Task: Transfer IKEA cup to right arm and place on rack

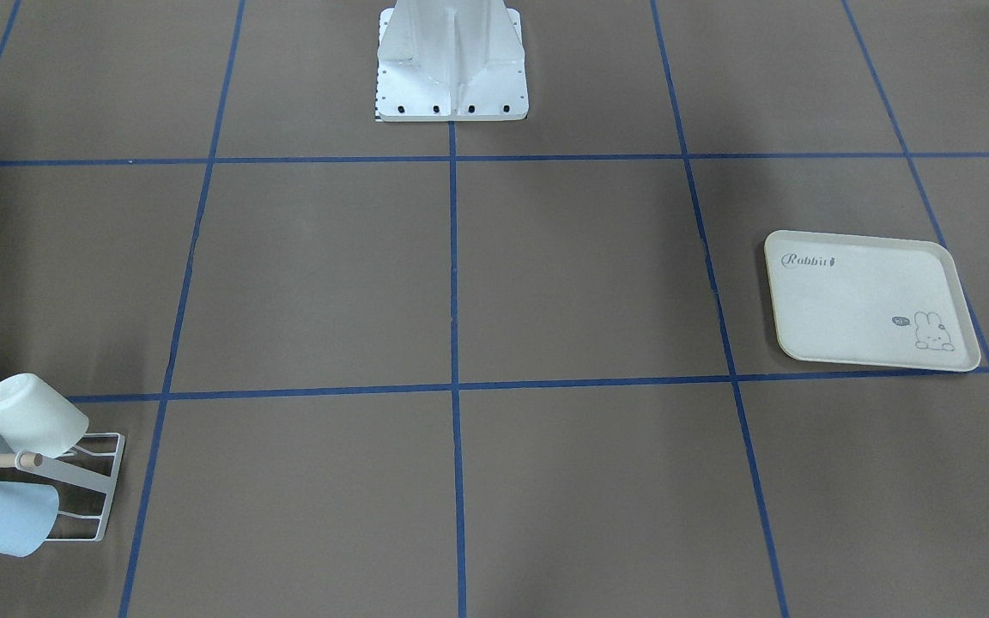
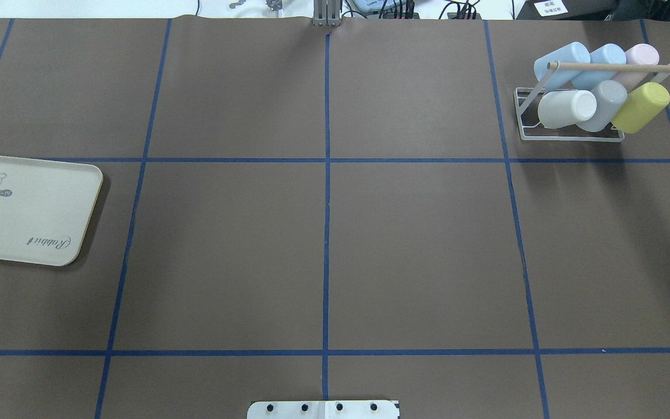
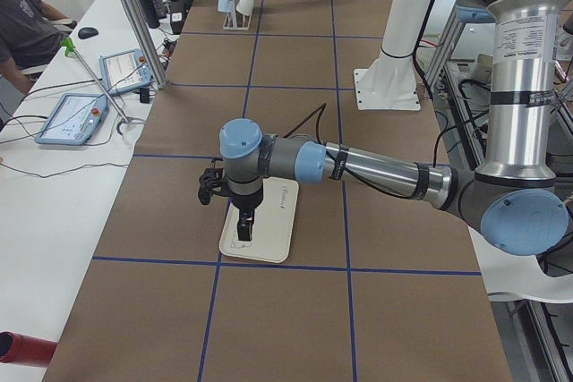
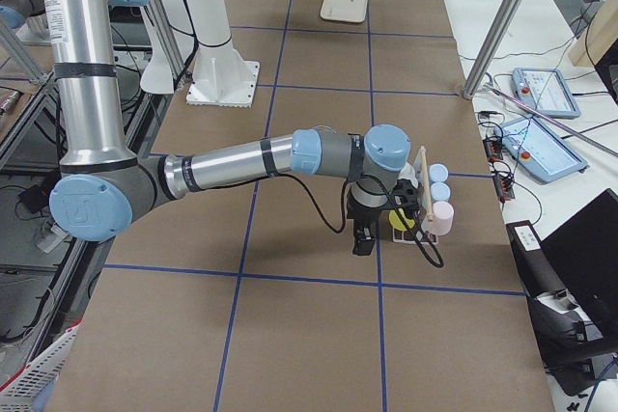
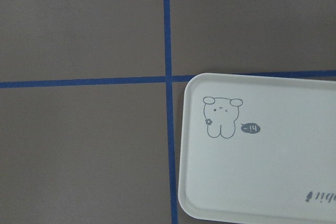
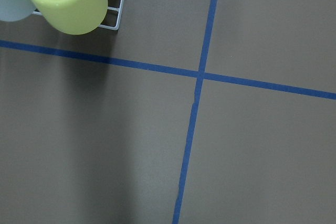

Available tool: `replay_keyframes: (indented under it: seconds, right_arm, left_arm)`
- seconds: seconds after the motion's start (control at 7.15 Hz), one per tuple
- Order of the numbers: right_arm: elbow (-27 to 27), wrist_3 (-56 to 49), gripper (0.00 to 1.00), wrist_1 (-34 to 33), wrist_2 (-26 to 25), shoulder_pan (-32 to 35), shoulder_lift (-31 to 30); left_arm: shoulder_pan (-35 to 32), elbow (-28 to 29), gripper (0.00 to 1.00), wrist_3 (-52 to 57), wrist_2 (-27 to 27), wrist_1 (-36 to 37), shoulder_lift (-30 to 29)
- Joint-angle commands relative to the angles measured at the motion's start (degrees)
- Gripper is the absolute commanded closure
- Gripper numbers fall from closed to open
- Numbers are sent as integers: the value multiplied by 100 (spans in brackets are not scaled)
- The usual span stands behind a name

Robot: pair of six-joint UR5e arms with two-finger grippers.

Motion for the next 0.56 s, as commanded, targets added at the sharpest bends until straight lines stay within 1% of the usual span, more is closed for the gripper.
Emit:
replay_keyframes:
  seconds: [0.0,0.28,0.42]
  right_arm:
    - [-4,286,0,8,69,3,7]
    - [-12,410,0,112,87,3,16]
    - [-152,637,0,479,87,3,-27]
  left_arm:
    - [-339,191,0,446,-33,-95,125]
    - [-366,191,0,420,-42,-490,327]
    - [-366,191,0,402,-42,-491,328]
